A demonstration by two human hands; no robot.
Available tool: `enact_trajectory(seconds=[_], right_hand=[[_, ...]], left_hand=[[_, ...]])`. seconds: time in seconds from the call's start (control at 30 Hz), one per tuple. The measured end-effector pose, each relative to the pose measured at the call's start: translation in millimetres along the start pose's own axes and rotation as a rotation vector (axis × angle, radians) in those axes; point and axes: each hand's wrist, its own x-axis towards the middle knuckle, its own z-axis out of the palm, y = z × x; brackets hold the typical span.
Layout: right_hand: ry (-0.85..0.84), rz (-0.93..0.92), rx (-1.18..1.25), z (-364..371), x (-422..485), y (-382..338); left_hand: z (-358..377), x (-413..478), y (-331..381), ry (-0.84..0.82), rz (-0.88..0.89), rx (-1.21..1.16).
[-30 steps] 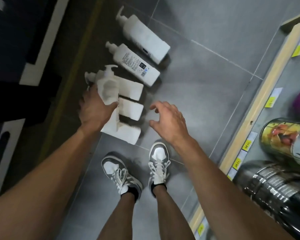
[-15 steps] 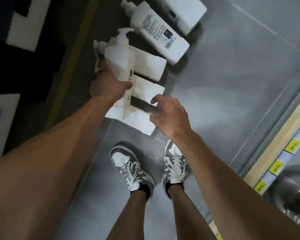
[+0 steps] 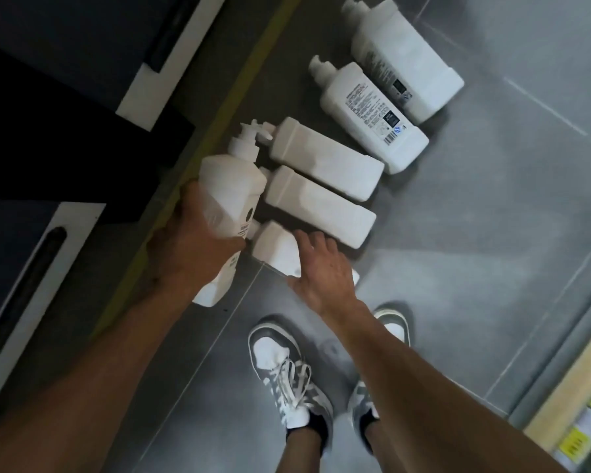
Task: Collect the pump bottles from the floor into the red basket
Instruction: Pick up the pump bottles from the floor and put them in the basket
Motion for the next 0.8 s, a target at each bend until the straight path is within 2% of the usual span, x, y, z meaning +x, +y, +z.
enact_trajectory(seconds=[0.23,0.4,0.6,0.8], right_hand=[[-0.085,0.102,-0.102,31.3,15.7,-4.8],[-0.147,0.162,-0.065,4.0,12.2,-9.7],[-0.092,0.245,0.014,-89.0,-62.8,-25.5],[-0.028,0.363,0.148,-239.2,-174.1,-71.1]], left_hand=[[0.4,-4.4,-32.3,0.030,-0.075,-0.096],[-19.6,-27.0,-33.8,0.027,-0.137,-0.149],[-97.3,-97.6,5.6,0.020,-0.221,-0.108],[-222.9,-209.0,69.0,0.014,-0.252,-0.136]])
